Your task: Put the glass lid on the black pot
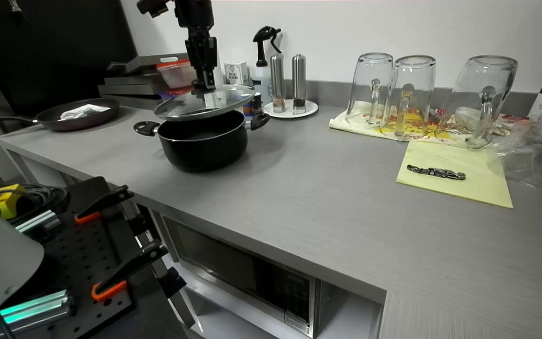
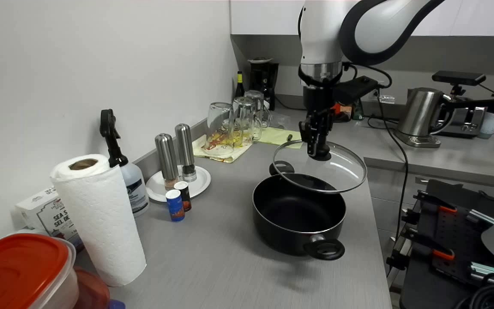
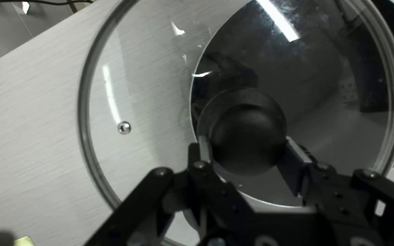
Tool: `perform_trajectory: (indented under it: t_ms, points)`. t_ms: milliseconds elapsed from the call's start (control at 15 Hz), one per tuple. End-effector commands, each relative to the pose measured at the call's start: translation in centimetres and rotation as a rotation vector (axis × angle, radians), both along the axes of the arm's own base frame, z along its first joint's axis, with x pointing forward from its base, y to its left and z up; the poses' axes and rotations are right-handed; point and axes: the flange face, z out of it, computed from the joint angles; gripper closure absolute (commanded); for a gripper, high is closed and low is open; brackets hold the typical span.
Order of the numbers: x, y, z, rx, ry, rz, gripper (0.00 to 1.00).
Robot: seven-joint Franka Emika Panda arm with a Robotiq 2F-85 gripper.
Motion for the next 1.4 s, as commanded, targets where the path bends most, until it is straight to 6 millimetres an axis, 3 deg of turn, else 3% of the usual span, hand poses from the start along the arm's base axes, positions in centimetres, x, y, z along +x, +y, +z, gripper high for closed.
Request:
perform_trajectory:
  t_ms: [0, 667, 1333]
  points:
    - [-0.5, 2.6, -0.4, -0.036, -0.005, 0.079, 0.75]
    - [0.9, 6.7, -4.0, -0.050, 0.025, 0.185, 0.75]
    - [2.3, 9.3, -5.4, -0.041, 0.040, 0.224, 0.75]
